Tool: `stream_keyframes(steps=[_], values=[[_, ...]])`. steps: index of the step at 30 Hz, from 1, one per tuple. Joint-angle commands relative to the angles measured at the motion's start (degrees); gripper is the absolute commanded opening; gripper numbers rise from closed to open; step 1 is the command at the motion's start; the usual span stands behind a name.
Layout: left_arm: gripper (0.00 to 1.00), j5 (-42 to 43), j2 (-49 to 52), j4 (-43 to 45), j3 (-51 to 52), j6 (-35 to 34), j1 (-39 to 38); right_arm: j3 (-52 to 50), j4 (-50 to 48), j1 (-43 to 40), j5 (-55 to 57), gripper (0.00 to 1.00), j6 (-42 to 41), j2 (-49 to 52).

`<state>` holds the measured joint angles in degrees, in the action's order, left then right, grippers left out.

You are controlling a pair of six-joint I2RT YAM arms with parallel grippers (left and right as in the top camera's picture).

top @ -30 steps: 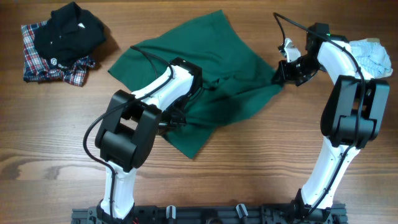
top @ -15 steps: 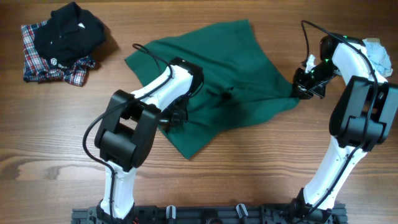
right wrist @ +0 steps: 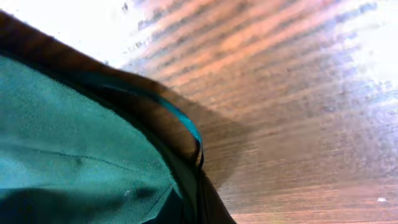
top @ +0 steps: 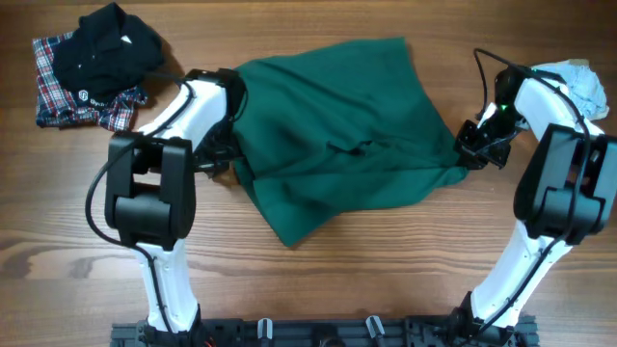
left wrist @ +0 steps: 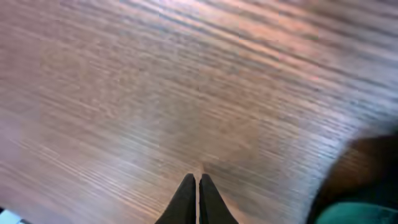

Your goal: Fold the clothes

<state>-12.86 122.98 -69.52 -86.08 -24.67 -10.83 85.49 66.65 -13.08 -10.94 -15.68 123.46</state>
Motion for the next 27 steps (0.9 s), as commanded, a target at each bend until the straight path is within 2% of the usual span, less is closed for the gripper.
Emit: stream_keyframes(steps=[1,3,6,11,15,16,18,19,20,21,24,27], values=[[0.04,-0.7,-1.4,0.85,-0.17,1.97,0.09,-5.73,-1.68,-0.39,1.75,0.04,-3.8,0.79],[0.04,-0.72,-1.4,1.22,-0.92,1.99,0.09,-5.99,-1.42,-0.39,1.88,0.04,-4.48,0.44],[0.04,-0.72,-1.4,1.22,-3.39,1.99,0.09,-6.03,-0.85,-0.39,7.04,0.04,-10.1,-2.67],[0.04,-0.7,-1.4,2.1,-9.44,1.99,0.09,-6.03,1.55,-0.39,16.63,0.04,-18.99,-14.67],[0.04,-0.7,-1.38,3.28,-10.45,2.01,0.09,-6.03,1.27,-0.39,18.6,0.05,-16.72,-24.85],[0.04,-0.68,-1.38,3.39,-10.45,1.99,0.09,-6.03,1.31,-0.39,18.53,0.08,-16.39,-25.86],[0.04,-0.68,-1.4,3.8,-10.45,2.01,0.02,-6.03,1.62,-0.39,18.45,0.19,-16.2,-26.62],[0.04,-0.55,-1.4,3.96,-10.49,2.05,-0.11,-6.03,1.75,-0.39,18.47,0.33,-16.17,-26.6],[0.04,0.31,-1.38,4.17,-10.49,3.37,-0.35,-6.03,1.79,-0.39,18.45,0.65,-15.82,-26.49],[0.04,0.81,-1.4,4.24,-10.49,3.76,-0.7,-6.03,1.81,-0.39,18.49,0.79,-15.8,-26.49],[0.04,0.79,-1.44,4.66,-10.82,3.74,-2.14,-6.01,1.7,-0.39,18.51,1.0,-15.8,-26.51],[0.06,2.21,-1.86,5.53,-12.74,3.74,-4.48,-5.99,-2.73,-0.37,14.71,1.0,-8.96,-26.51]])
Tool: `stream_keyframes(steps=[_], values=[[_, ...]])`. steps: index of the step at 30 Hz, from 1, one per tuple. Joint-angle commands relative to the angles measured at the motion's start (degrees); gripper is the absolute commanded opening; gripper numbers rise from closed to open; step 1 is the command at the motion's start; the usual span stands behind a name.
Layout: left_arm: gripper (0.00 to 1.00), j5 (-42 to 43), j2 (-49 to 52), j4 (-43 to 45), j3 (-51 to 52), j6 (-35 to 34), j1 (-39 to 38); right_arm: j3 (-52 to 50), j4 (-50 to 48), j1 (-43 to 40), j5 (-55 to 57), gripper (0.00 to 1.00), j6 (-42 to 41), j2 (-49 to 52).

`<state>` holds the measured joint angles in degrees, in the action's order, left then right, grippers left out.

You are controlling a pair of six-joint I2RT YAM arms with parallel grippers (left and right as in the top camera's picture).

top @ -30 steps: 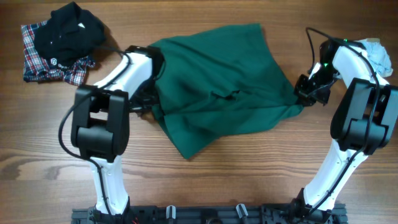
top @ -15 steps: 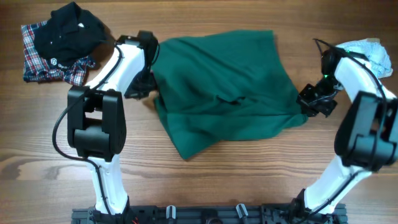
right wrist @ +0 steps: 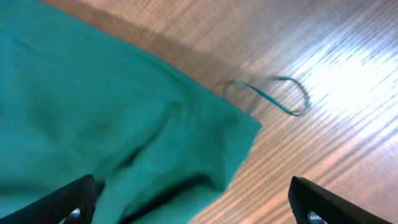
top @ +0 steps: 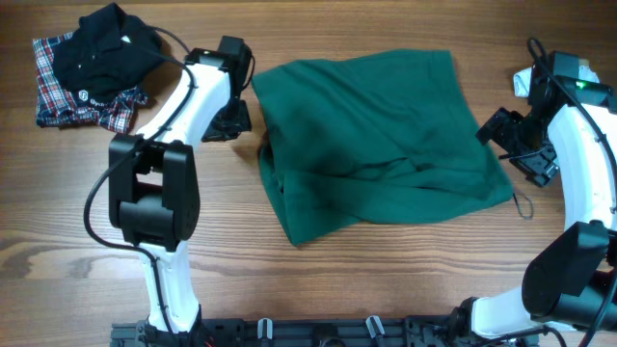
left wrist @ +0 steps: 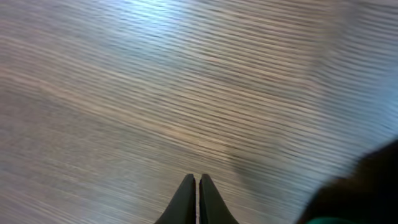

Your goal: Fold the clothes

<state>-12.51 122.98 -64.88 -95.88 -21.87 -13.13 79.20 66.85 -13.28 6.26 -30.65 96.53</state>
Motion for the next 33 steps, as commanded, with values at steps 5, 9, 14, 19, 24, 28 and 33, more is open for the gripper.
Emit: stream_keyframes(steps=[5,9,14,19,24,28,33], values=[[0.08,10.36,-2.34,6.36,-3.63,2.12,-4.42,0.31,-16.37,-0.13,-20.52,0.92,18.29,0.42],[0.04,16.72,-2.34,9.51,-3.63,2.34,-4.57,0.31,-28.06,0.07,-30.71,0.45,17.09,1.38],[0.04,18.49,-2.29,12.17,-3.63,4.57,-6.38,0.31,-32.5,3.52,-29.62,0.31,15.61,4.31],[0.78,18.23,-1.57,12.26,-3.61,5.11,-6.88,0.31,-32.76,6.97,-28.13,0.63,15.65,5.64],[0.85,15.56,-1.46,17.81,-3.61,4.72,-3.89,0.28,-31.32,7.1,-28.15,0.63,15.69,5.64],[0.77,17.66,-0.85,23.15,-3.61,4.76,0.11,0.31,-30.95,7.06,-28.15,0.63,15.69,5.64],[0.75,25.62,2.45,29.44,-3.61,5.2,3.41,0.31,-30.75,7.06,-28.17,0.63,15.69,5.64]])
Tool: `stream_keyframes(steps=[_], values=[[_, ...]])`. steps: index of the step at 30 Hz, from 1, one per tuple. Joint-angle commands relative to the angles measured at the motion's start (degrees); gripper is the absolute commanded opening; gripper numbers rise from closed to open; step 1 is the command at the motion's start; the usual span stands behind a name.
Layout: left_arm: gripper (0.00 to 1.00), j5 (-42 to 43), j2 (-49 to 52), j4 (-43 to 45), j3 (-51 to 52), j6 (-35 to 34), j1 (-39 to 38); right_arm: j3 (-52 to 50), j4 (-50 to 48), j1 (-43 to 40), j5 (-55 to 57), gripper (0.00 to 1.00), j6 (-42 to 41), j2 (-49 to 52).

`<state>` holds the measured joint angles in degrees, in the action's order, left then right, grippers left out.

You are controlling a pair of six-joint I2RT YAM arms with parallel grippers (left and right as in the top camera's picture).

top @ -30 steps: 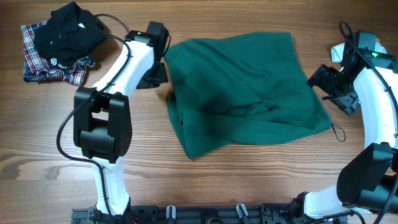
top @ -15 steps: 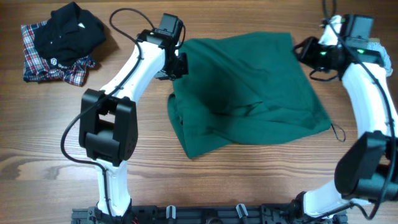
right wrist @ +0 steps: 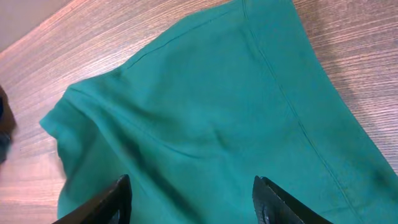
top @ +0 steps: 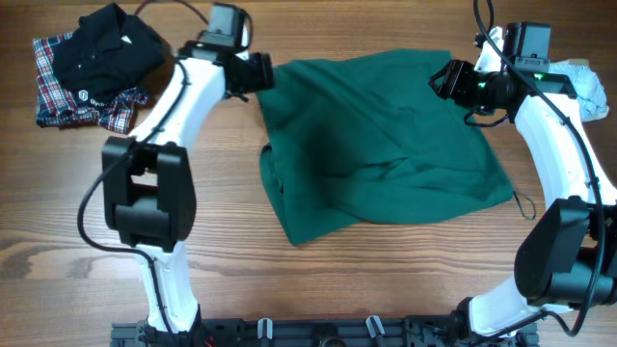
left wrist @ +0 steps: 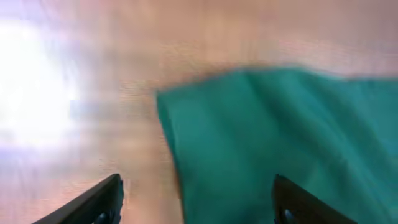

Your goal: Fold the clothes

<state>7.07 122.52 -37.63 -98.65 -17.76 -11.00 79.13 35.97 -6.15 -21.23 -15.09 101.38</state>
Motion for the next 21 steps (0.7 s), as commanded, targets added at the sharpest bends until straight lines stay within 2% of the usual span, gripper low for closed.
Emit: stream_keyframes(steps=[1,10,21], values=[[0.74,7.19,3.58,2.64,-0.83,1.09,1.51,0.35,0.28,-0.07,-0.68,0.63,0.15,0.79],[0.73,13.53,8.66,6.67,-0.83,0.85,1.49,0.37,1.38,-0.07,-0.68,0.62,1.51,0.79],[0.72,13.51,9.53,10.73,-0.83,0.81,1.49,0.35,3.08,-0.07,-0.66,0.6,1.66,0.79]])
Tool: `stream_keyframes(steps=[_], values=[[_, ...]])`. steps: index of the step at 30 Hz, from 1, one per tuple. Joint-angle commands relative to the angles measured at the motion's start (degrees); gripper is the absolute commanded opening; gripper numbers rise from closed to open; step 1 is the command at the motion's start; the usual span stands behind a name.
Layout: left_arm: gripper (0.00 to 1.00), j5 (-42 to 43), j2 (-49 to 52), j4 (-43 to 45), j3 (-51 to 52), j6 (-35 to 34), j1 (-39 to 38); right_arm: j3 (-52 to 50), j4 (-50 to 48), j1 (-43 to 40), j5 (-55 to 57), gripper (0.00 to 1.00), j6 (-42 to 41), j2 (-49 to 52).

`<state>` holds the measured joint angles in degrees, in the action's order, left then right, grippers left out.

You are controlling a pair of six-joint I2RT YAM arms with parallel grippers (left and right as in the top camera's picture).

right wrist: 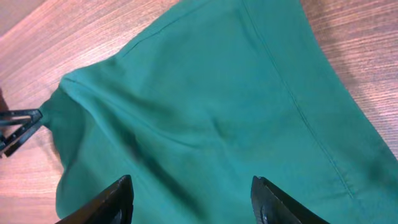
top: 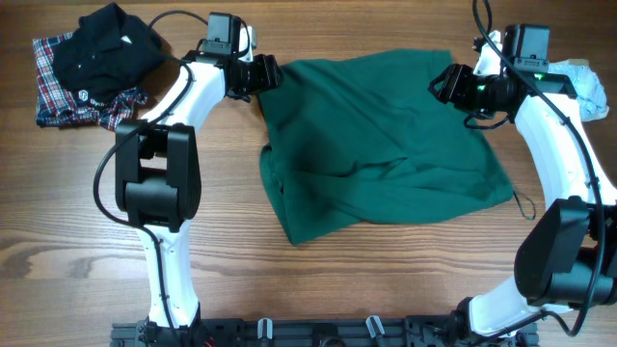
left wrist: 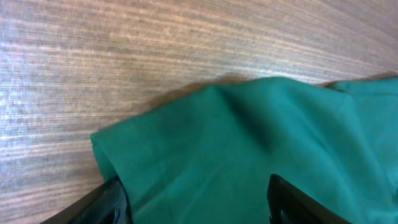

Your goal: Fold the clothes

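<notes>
A dark green garment (top: pixel 376 145) lies crumpled across the middle of the wooden table, wrinkled and partly doubled over along its left side. My left gripper (top: pixel 265 73) is open at the garment's far left corner (left wrist: pixel 124 143), its fingers spread wide over the cloth. My right gripper (top: pixel 445 85) is open at the far right corner, above the green fabric (right wrist: pixel 205 106) with a seam running along it. Neither gripper holds the cloth.
A black shirt (top: pixel 106 48) lies on a plaid shirt (top: pixel 58 92) at the far left corner. A pale blue cloth (top: pixel 583 87) sits at the far right edge. A thin cord loop (top: pixel 522 204) trails from the green garment's right edge.
My left gripper has shifted slightly right, over the garment's far left corner. The right gripper has barely moved. The garment lies as before.
First both grippers were shut, the right one on the garment's right edge, with the cloth stretched between the arms. Then the garment lay further right, the right gripper open. Later both grippers stood open at the far corners, where they are now.
</notes>
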<state>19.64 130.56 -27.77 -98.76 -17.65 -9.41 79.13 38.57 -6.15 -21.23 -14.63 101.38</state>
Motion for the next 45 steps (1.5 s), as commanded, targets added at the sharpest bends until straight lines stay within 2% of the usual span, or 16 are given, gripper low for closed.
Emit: stream_keyframes(steps=[1,9,13,17,19,22,26,32,44,45], values=[[0.71,0.94,1.66,1.01,-0.72,0.7,-0.11,0.37,0.57,-0.07,-0.66,0.6,1.2,0.79],[0.7,0.9,3.65,2.49,-0.72,0.72,-0.04,0.37,1.79,-0.09,-0.63,0.58,2.62,0.79],[0.57,0.87,3.72,3.43,-0.72,0.7,-0.04,0.35,2.23,-0.09,-0.63,0.57,2.67,0.79],[0.3,0.61,3.72,3.67,-0.74,0.7,-0.04,0.37,2.45,-0.09,-0.63,0.57,2.64,0.79],[0.23,-0.5,3.72,4.0,-0.72,0.72,-0.04,0.35,2.67,-0.09,-0.63,0.57,2.69,0.79],[0.04,-1.57,3.72,4.07,-0.72,0.72,0.35,0.35,3.1,-0.09,-0.63,0.56,2.69,0.79],[0.04,-3.26,3.72,4.57,-0.74,1.01,1.95,0.35,3.65,-0.09,-0.61,0.56,3.34,0.79],[0.04,-4.37,3.72,6.16,-0.74,5.57,4.2,0.35,4.24,-0.09,-0.63,0.55,3.76,0.79],[0.04,-4.31,3.72,12.04,-0.74,6.91,5.18,0.35,4.94,-0.28,-0.61,0.54,3.98,0.79],[0.08,-3.72,3.72,11.19,-0.74,6.91,5.18,0.35,4.92,-0.28,-0.61,0.54,3.98,0.79]])
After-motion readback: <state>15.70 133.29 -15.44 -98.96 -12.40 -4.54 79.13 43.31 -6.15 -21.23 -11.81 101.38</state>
